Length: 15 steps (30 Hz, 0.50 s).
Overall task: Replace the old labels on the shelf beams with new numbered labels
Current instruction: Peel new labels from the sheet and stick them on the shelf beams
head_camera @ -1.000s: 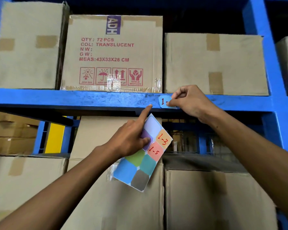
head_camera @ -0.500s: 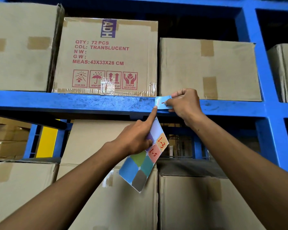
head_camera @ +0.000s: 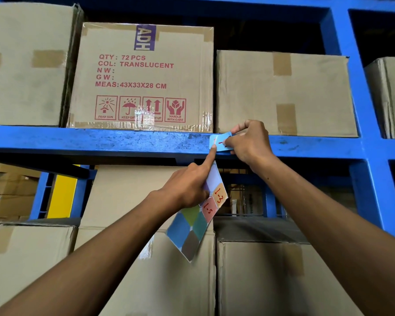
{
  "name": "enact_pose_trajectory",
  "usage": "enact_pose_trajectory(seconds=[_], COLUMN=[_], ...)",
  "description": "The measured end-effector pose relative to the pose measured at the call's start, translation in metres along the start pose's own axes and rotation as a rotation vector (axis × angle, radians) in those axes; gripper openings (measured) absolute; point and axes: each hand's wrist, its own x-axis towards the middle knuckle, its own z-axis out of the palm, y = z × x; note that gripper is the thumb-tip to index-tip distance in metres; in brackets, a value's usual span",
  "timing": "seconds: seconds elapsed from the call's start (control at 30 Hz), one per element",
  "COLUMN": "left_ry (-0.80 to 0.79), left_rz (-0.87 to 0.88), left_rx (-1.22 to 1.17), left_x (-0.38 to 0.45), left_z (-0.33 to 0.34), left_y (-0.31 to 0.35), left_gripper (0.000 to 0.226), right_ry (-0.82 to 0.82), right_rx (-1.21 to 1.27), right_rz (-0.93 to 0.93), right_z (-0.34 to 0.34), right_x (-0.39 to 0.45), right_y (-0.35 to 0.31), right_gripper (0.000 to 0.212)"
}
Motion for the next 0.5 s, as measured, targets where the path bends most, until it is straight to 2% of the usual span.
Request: enact_pose_trajectory(seconds=[0.33,0.5], left_ry=[-0.021,-0.013], left_rz=[-0.009,-0.001], left_rx=[0.016,0.059], left_x=[0.001,0.0003], left_z=[0.0043,0.0018], left_y=[0.0015,0.0019], left_gripper=[0.112,0.11], right_ry=[0.043,0.041], right_rx=[-0.131,-0.326], right_rz=[-0.076,-0.215], right_z=[0.0023,0.0001], right_x=[-0.0004,-0.0012], right_y=[-0.0016,-0.0012], right_gripper=[0.024,0.02])
